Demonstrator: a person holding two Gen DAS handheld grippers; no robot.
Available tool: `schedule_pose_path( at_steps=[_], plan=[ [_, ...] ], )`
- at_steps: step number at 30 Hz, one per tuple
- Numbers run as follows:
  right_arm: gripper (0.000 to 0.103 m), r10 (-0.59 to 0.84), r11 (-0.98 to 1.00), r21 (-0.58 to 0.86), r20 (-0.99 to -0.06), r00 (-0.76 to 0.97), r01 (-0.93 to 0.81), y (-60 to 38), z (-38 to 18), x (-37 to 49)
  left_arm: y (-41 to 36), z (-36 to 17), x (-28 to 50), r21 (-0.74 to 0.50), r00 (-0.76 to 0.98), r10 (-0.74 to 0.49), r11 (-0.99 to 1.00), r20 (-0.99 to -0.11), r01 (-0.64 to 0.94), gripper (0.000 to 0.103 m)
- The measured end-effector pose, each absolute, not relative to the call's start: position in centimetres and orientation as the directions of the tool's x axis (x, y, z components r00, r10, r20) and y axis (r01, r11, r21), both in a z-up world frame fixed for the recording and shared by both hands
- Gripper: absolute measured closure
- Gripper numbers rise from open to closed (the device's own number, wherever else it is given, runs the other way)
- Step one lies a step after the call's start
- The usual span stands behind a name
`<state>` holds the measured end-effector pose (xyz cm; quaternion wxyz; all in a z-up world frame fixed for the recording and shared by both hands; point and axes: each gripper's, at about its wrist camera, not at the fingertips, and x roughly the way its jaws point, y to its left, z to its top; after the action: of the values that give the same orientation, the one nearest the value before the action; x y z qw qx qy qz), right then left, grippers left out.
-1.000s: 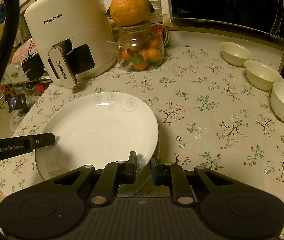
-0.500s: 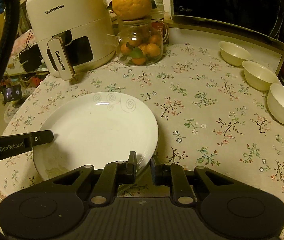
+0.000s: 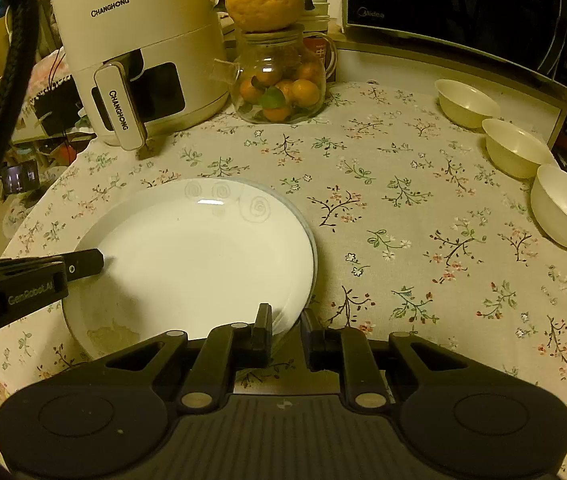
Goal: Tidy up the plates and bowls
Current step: 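Carry the white plate with both grippers over the blue plate stack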
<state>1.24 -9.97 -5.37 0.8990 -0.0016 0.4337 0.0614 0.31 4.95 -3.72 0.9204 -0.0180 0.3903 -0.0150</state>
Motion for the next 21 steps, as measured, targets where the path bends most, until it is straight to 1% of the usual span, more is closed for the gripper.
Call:
schedule_pose_path(
  at_steps=[9,11,21],
  plan=[
    [0.088,0.092,0.992,0.02,-0.78,0.619,-0.122,-9.68,-5.35,1.15,4.1,-4.13,0.05,0.04,0.703,0.002,0.998,-0.711,0.038,0.093],
    [0.088,0.091,0.992,0.017,-0.781,0.618,-0.125,-9.68,-5.35,1.19,4.2,-4.42,0.11,0.038,0.692,0.001,0.999,-0.722,0.038,0.093],
    [0.088,0.091,0.991,0.011,-0.779,0.621,-0.13,-9.61,-5.37,1.14,3.93,-4.45,0.01,0.065,0.696,0.011,0.997,-0.718,0.051,0.093]
  ],
)
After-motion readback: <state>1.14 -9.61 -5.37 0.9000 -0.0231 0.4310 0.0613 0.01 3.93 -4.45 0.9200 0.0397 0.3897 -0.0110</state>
